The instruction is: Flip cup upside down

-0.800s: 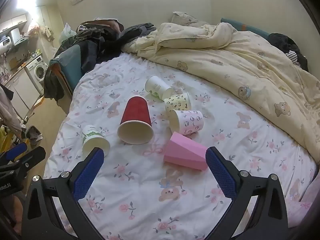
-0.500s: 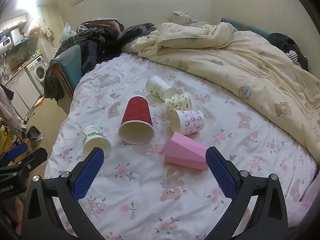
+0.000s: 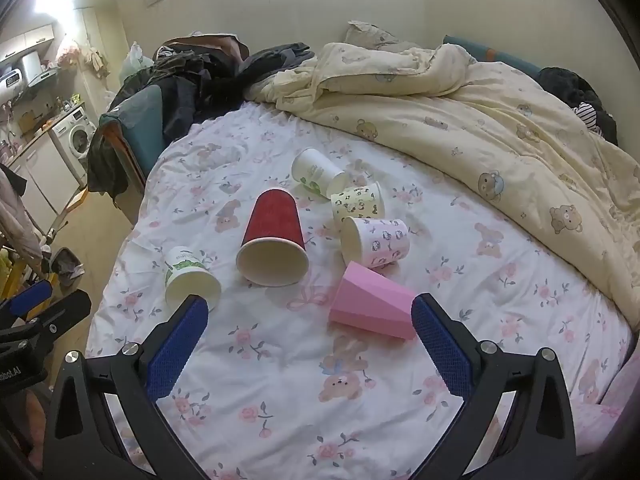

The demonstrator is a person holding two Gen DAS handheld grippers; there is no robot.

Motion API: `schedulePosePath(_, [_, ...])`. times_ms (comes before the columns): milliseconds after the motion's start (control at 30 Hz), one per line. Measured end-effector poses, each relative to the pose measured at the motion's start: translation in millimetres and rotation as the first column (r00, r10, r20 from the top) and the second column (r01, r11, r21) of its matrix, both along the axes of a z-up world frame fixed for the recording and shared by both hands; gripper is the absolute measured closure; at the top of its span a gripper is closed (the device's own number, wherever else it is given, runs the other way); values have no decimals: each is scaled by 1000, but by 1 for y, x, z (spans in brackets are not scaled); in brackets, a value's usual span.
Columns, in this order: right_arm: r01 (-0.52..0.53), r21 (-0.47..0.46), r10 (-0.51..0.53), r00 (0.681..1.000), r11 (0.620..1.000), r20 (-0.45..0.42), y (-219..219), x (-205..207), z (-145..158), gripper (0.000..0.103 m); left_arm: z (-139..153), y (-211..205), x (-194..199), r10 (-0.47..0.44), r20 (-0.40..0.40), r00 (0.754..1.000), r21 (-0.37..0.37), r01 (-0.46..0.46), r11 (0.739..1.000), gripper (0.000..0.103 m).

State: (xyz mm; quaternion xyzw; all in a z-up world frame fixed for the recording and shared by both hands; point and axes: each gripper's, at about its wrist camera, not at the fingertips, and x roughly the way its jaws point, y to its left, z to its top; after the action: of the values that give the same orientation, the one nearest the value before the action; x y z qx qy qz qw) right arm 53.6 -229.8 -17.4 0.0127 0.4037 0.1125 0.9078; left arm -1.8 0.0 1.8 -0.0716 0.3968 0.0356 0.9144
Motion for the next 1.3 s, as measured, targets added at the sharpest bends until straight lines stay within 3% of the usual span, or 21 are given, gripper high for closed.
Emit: schedulePosePath(1300, [3, 2, -3, 1000, 1000, -1, -1, 0, 0, 0, 3, 4, 1, 5, 4, 1000, -5, -5, 1000, 0])
